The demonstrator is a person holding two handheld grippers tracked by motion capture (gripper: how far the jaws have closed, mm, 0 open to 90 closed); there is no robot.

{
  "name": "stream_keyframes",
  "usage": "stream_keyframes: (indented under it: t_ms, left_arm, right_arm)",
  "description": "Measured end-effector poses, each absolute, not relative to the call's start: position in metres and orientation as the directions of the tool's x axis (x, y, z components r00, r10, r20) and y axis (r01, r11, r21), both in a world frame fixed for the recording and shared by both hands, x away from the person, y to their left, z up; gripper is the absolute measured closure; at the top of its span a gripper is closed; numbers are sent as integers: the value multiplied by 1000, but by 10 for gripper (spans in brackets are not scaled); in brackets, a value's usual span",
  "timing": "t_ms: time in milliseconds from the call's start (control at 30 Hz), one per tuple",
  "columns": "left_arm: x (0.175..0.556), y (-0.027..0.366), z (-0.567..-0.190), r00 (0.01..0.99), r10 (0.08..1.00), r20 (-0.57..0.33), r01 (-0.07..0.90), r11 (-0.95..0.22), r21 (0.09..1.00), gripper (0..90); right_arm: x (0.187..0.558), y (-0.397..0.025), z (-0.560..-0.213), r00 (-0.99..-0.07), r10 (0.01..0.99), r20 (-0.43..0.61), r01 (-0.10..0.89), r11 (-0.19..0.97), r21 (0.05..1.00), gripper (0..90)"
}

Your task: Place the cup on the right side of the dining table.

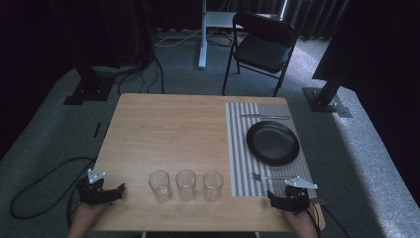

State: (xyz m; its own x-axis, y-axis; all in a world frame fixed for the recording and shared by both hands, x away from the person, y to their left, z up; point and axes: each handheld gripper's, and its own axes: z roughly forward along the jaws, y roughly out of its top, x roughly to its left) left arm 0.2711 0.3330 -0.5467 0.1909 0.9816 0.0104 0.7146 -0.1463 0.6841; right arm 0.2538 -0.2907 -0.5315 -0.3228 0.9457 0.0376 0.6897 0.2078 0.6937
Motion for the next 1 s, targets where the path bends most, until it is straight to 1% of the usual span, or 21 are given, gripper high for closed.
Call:
stream_keyframes:
  t_ms: [1000]
  left_arm:
    - [271, 333, -547, 191, 981, 11, 715, -147, 684, 5]
  right_arm:
    - [246, -269, -516, -438, 897, 65, 635, 257, 728, 126]
